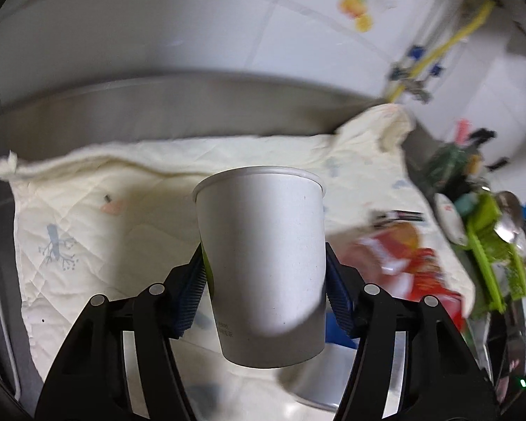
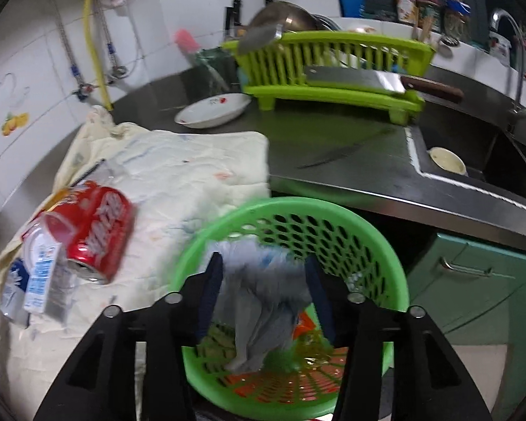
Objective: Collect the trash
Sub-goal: 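Drop the foil into the basket with the right gripper while the left gripper grasps the paper cup, then carry the white paper cup with the left gripper and drop it into the basket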
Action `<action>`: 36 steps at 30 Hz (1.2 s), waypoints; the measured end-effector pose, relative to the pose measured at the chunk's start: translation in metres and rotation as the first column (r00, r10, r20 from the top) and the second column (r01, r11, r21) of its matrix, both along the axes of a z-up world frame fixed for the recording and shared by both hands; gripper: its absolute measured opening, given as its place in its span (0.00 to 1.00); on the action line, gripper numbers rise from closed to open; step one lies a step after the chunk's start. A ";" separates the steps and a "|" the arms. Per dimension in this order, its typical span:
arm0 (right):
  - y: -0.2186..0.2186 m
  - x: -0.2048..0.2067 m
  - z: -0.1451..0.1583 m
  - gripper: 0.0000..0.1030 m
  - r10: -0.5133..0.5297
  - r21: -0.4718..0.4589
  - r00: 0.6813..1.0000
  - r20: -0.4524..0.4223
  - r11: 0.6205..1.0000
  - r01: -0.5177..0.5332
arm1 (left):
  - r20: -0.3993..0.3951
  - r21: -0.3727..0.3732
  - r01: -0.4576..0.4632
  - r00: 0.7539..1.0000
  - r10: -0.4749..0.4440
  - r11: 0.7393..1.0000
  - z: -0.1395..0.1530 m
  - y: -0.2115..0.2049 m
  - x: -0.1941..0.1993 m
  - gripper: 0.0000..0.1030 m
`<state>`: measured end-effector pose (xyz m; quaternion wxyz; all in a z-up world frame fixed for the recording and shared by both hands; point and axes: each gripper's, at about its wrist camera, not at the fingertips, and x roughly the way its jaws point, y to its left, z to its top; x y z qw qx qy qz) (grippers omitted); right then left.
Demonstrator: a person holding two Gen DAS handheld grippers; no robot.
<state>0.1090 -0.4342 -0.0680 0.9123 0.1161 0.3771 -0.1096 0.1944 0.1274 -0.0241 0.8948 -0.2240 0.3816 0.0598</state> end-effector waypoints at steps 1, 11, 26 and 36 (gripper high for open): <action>-0.003 -0.001 -0.001 0.49 -0.008 -0.002 1.000 -0.001 1.000 0.008 | 0.017 0.005 0.022 1.000 -0.022 1.000 0.008 -0.008 -0.003 0.59; -0.016 -0.029 0.008 0.68 -0.025 0.008 0.999 0.035 1.000 0.025 | 0.111 -0.004 0.330 0.938 -0.327 0.944 0.052 -0.134 -0.018 0.59; -0.035 -0.093 0.037 0.81 -0.086 -0.030 0.988 0.129 0.995 0.091 | -0.018 -0.033 0.745 0.666 -0.746 0.666 -0.002 -0.368 -0.030 0.60; -0.049 -0.114 0.035 0.82 -0.118 -0.057 0.985 0.127 0.990 0.126 | -0.088 -0.005 0.800 0.597 -0.797 0.600 -0.029 -0.441 -0.029 0.63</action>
